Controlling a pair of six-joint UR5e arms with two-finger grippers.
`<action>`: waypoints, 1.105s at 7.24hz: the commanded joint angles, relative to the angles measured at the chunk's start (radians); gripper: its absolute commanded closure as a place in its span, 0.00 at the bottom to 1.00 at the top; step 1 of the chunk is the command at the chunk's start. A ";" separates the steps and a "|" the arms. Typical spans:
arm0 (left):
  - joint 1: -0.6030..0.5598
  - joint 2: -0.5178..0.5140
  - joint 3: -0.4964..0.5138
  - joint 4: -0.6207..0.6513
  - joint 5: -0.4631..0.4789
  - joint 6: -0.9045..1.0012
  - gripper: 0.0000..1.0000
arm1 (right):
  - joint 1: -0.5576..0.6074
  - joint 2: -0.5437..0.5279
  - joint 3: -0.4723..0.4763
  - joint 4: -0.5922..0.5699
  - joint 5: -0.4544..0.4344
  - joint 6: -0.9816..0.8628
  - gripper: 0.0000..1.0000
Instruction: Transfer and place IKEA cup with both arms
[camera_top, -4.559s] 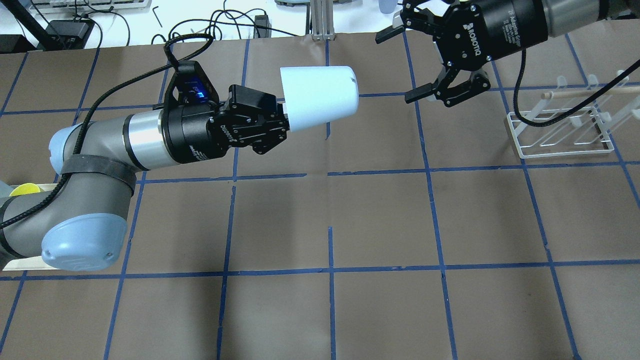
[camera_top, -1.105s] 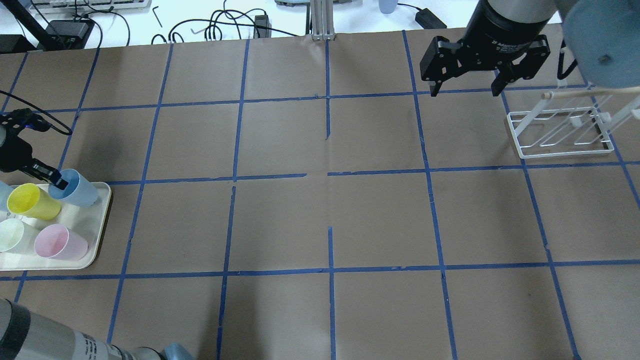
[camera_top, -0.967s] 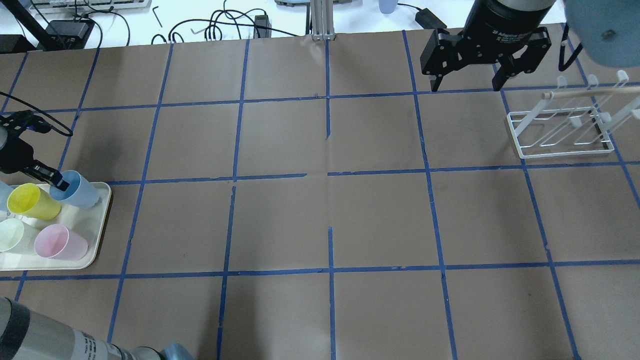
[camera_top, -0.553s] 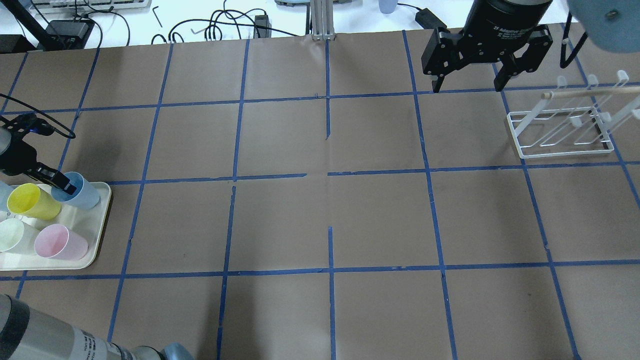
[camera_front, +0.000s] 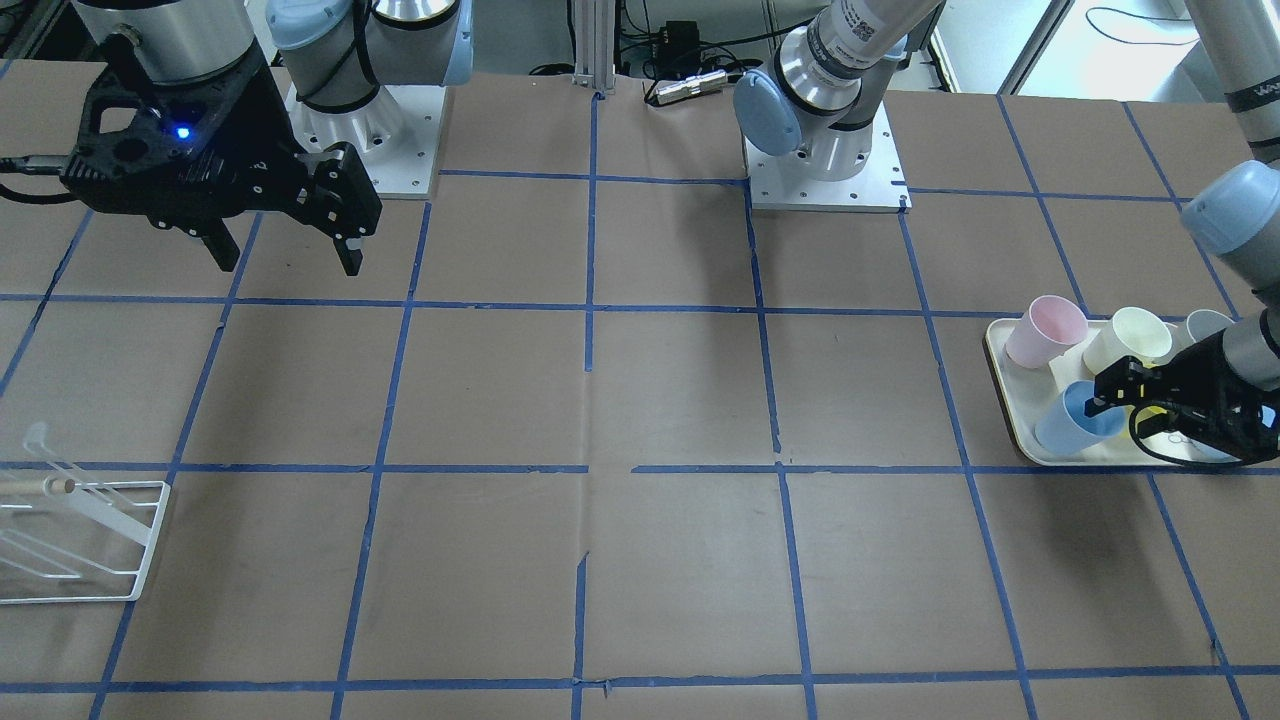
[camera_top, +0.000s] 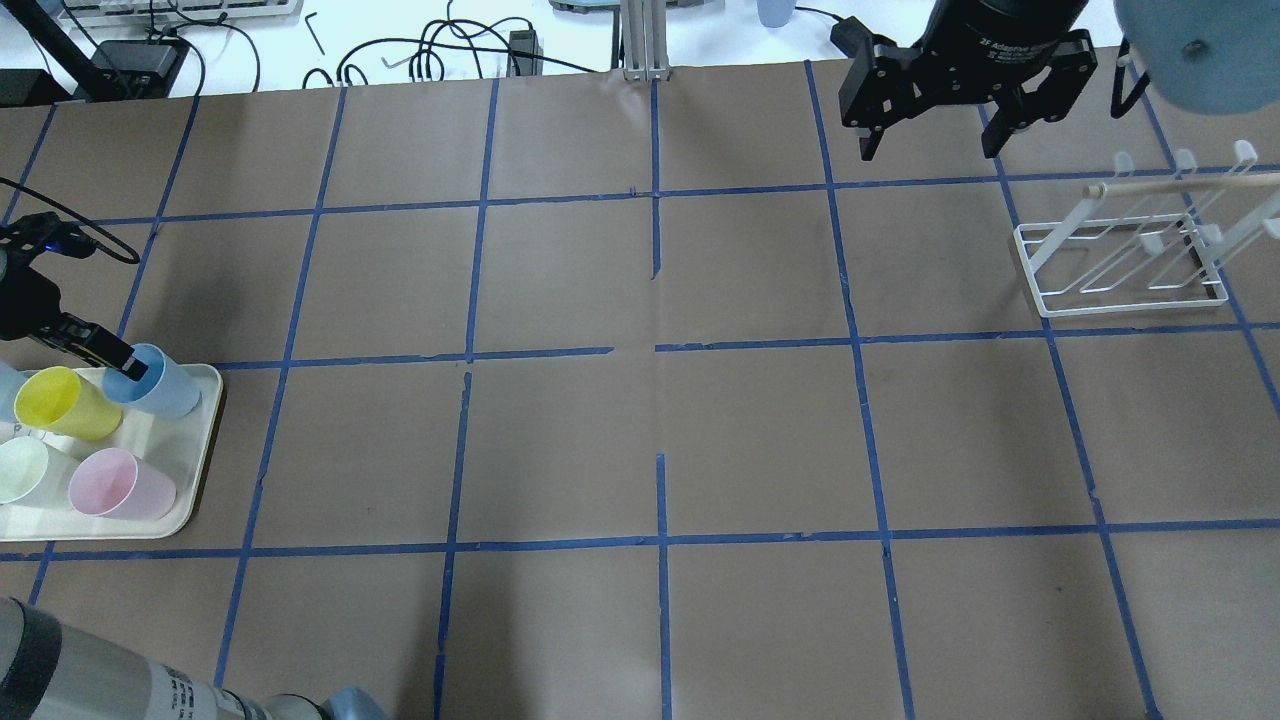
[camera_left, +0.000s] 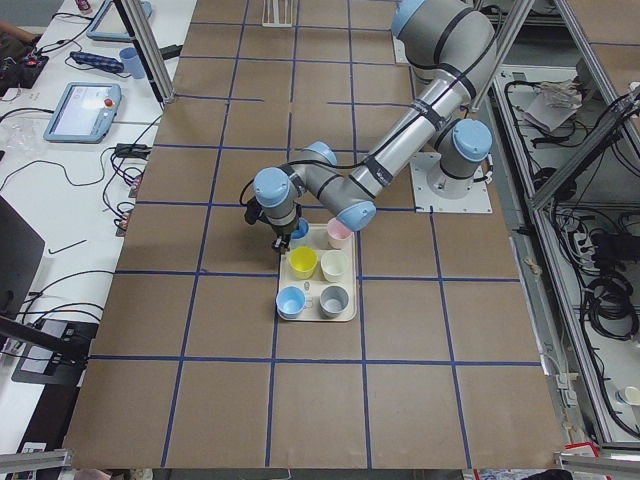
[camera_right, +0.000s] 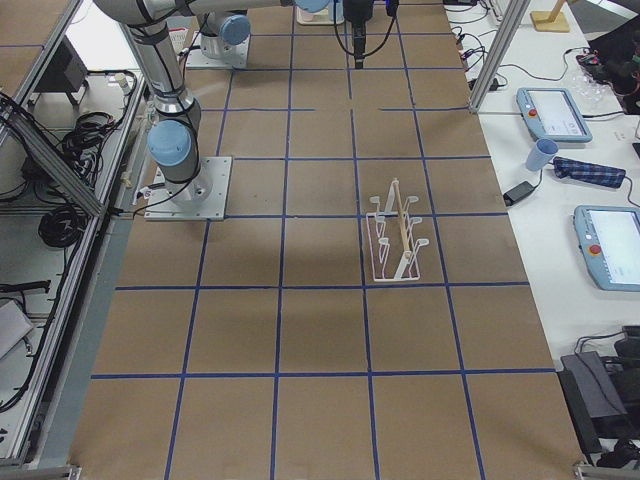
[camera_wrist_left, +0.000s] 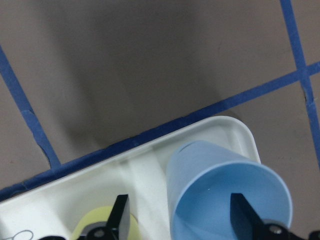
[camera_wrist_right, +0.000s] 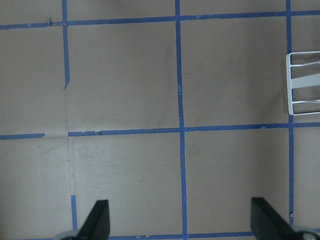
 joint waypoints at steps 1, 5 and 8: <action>-0.061 0.079 0.055 -0.118 -0.001 -0.132 0.20 | -0.001 -0.007 0.014 0.006 0.001 -0.002 0.00; -0.448 0.261 0.078 -0.218 0.006 -0.672 0.00 | -0.001 -0.009 0.023 -0.006 -0.001 0.000 0.00; -0.619 0.350 0.095 -0.291 0.008 -0.886 0.00 | -0.001 -0.010 0.017 0.004 -0.004 0.002 0.00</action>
